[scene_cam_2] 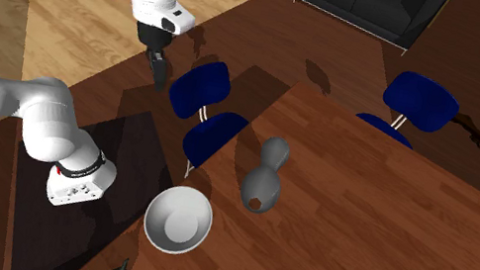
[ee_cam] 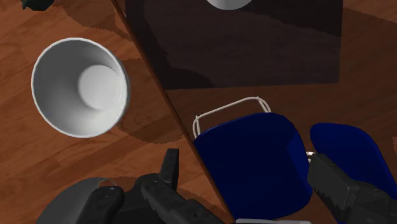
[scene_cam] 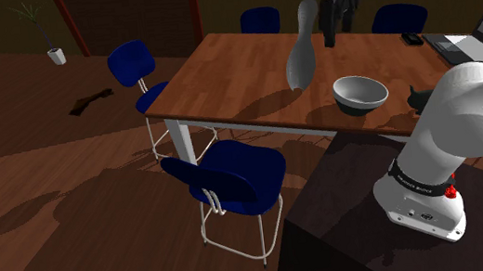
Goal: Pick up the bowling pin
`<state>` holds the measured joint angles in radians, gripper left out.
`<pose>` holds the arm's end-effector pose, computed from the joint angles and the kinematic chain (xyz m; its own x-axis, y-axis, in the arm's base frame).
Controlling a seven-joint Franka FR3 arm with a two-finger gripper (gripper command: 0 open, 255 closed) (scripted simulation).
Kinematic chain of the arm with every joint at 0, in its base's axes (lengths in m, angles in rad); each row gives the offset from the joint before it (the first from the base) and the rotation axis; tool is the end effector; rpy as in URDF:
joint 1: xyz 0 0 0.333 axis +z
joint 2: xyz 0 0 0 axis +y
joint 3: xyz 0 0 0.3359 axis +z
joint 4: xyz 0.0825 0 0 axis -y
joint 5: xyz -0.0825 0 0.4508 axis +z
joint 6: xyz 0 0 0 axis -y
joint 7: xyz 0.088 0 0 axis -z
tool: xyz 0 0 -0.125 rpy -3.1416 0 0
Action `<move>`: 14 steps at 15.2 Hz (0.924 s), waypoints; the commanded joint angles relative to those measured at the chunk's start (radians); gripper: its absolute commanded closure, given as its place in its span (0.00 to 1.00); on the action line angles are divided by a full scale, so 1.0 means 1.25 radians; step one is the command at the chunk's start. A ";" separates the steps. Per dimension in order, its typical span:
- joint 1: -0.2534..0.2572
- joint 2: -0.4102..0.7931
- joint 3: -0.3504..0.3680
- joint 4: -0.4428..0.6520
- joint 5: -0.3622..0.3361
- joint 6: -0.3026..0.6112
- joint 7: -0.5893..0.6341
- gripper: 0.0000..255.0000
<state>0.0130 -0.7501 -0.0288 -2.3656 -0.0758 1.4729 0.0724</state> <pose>0.3547 -0.0174 0.5611 0.9868 -0.0848 -0.1377 -0.0762 -0.9949 0.0662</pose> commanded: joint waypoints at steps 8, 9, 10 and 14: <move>-0.016 0.107 -0.120 0.080 -0.085 0.058 -0.182 0.00; -0.017 0.126 -0.136 0.095 -0.093 0.067 -0.207 0.00; -0.017 0.145 -0.152 0.112 -0.100 0.075 -0.233 0.00; -0.018 0.233 -0.215 0.188 -0.117 0.107 -0.337 0.00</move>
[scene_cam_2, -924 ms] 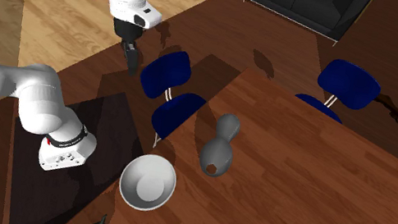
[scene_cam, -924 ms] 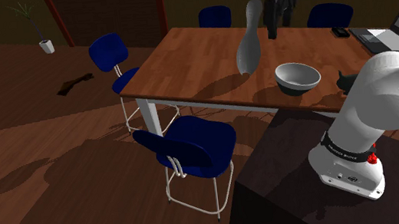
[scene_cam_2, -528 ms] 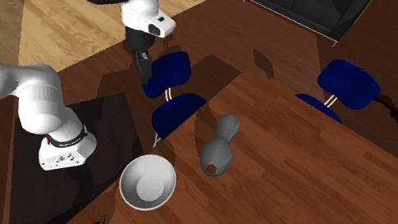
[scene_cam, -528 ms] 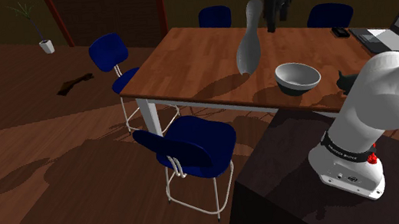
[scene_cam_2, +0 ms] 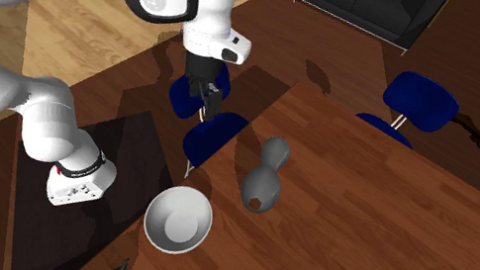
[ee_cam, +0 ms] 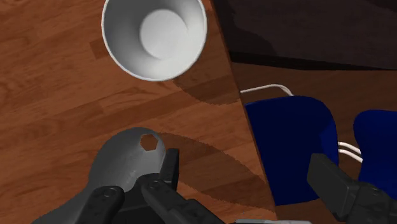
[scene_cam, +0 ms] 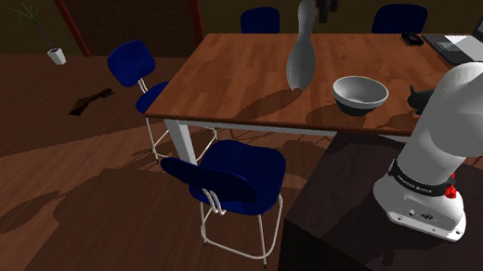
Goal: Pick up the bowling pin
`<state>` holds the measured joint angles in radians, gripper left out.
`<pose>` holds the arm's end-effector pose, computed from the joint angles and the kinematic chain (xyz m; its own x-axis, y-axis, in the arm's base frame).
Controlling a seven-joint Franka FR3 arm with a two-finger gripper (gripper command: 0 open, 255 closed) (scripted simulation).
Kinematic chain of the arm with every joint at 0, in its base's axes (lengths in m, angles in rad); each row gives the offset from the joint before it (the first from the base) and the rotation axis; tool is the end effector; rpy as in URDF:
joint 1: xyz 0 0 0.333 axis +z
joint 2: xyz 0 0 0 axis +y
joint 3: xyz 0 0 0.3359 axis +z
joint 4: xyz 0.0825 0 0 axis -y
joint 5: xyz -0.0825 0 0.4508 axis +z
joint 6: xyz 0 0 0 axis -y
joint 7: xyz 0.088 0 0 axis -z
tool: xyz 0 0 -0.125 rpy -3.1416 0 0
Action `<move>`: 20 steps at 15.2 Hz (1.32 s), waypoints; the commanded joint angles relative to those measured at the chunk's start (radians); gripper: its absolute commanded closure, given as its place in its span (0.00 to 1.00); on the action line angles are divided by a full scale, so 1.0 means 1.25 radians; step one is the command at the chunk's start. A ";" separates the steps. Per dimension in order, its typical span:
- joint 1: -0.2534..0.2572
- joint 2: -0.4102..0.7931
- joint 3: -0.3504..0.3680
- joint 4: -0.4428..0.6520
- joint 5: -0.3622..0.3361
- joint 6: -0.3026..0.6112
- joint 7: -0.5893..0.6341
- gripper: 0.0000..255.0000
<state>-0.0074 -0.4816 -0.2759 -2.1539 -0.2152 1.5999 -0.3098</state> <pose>0.4286 -0.1686 0.5648 0.9912 0.0742 -0.1095 0.0807 -0.9951 0.0564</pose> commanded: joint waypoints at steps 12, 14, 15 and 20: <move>-0.015 0.363 -0.178 0.357 0.087 0.052 -0.368 0.00; -0.031 0.435 -0.196 0.435 0.125 0.044 -0.427 0.00; -0.039 0.459 -0.199 0.462 0.138 0.040 -0.445 0.00; -0.038 0.451 -0.196 0.400 0.134 0.096 -0.439 0.00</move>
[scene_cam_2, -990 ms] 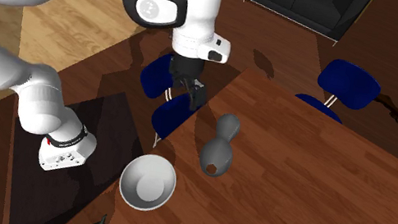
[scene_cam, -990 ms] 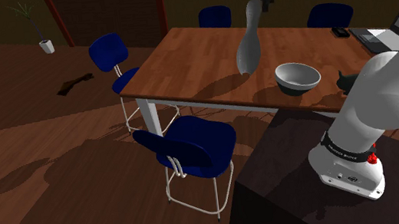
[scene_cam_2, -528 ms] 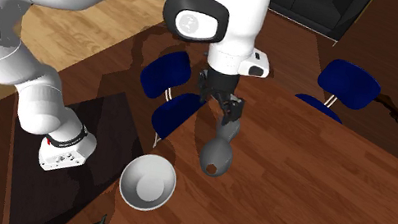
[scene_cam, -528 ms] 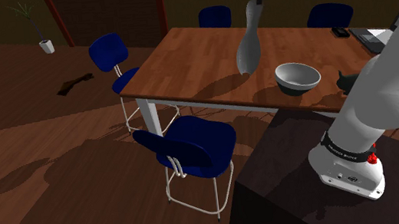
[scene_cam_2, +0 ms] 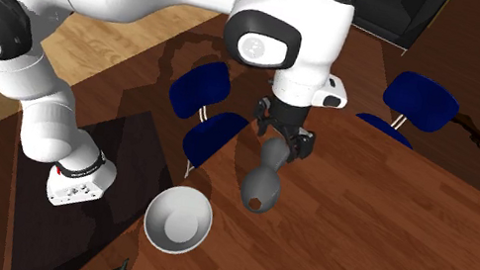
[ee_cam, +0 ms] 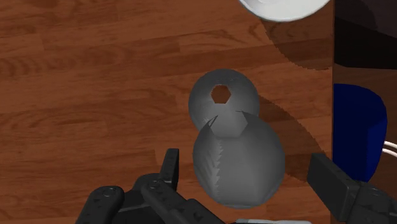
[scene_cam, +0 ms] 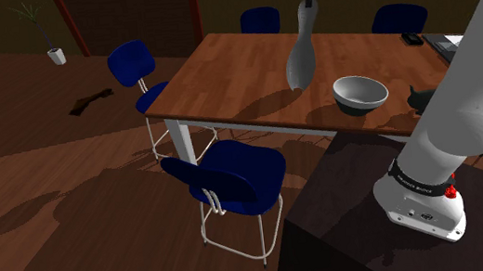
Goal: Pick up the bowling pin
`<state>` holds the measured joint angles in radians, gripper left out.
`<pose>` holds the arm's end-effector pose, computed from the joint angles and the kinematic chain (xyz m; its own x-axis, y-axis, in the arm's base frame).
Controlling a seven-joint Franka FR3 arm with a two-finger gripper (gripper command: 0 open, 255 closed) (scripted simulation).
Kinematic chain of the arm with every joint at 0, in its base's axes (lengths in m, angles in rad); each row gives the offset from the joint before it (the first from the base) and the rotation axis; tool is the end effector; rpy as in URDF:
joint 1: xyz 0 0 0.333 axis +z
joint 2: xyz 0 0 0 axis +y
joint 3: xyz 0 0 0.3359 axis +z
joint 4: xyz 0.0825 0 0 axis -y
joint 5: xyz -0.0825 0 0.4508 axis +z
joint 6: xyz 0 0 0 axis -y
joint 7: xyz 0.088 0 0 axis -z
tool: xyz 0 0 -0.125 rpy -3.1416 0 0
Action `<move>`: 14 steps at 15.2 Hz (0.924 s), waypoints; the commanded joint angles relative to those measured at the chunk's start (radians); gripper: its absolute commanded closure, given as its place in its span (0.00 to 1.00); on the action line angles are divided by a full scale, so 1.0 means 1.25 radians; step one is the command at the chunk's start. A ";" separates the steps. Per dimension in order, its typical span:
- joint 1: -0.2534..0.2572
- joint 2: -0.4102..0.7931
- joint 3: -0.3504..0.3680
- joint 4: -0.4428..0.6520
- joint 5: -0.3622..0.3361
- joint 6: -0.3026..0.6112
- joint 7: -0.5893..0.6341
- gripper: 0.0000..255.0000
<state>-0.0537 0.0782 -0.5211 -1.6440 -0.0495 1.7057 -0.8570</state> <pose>0.5479 -0.3502 0.5555 0.9563 0.2837 -0.0707 0.2875 -0.9563 0.0525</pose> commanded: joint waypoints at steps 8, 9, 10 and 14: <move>0.000 -0.001 0.000 -0.041 -0.001 0.040 0.002 1.00; 0.000 0.000 0.000 -0.040 0.000 0.040 0.002 1.00; 0.000 0.000 0.000 -0.040 0.000 0.040 0.002 1.00; 0.000 0.002 0.000 -0.037 0.001 0.039 0.001 1.00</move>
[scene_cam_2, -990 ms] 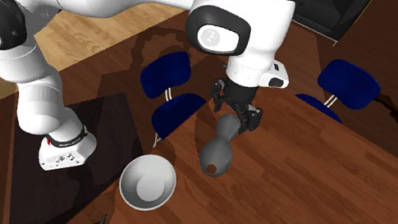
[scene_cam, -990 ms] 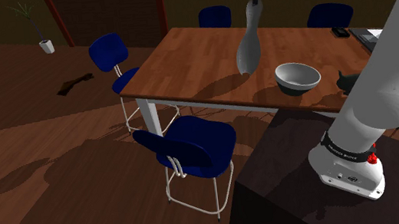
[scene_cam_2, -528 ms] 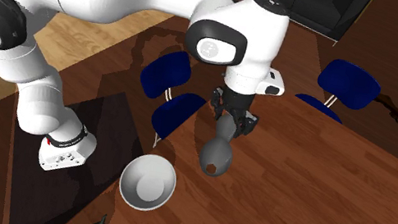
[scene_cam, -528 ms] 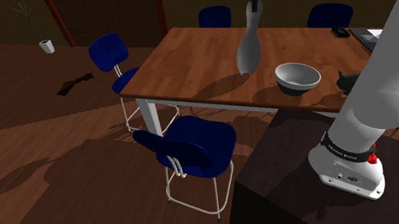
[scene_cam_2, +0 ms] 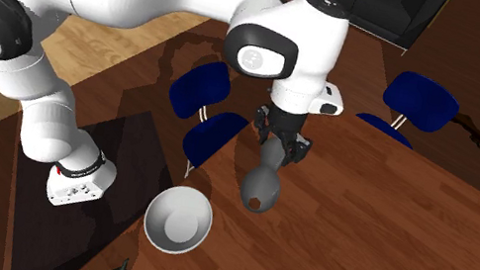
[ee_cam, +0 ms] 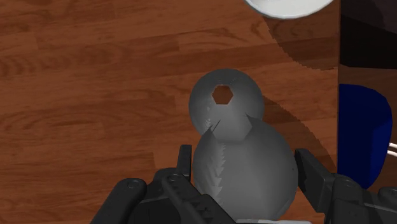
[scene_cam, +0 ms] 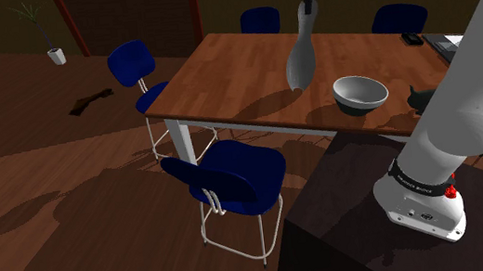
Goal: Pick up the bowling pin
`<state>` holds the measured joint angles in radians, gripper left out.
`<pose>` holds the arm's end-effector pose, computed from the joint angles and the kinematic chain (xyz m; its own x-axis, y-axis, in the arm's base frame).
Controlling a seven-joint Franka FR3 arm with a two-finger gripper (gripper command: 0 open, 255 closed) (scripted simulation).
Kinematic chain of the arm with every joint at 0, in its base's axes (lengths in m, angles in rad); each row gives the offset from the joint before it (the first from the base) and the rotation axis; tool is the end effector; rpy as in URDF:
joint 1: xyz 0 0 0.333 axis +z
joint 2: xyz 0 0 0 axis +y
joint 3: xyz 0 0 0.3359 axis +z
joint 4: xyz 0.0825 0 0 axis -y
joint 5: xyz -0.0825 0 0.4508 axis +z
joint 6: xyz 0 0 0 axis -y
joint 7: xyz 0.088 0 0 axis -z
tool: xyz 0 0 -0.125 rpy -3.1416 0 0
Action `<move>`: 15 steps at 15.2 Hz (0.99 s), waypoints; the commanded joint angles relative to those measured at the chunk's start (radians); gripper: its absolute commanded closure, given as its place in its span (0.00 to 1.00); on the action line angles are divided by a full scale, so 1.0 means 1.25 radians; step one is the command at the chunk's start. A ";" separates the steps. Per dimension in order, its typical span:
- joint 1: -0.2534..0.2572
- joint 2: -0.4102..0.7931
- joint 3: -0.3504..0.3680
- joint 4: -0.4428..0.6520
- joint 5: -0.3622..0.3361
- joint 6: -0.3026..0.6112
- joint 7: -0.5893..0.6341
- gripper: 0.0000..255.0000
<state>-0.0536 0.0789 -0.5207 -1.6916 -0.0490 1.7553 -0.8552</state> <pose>0.5485 -0.3507 0.5334 0.9561 0.2847 -0.0693 0.2885 -0.9560 0.0532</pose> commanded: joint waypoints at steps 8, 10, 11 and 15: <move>-0.003 0.011 -0.002 0.098 0.006 -0.089 -0.010 1.00; -0.005 0.016 -0.003 0.125 0.008 -0.111 -0.013 1.00; -0.006 0.019 -0.003 0.139 0.010 -0.123 -0.014 1.00; -0.011 0.033 -0.005 0.199 0.017 -0.170 -0.022 1.00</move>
<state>-0.0646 0.1149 -0.5263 -1.4677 -0.0310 1.5605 -0.8792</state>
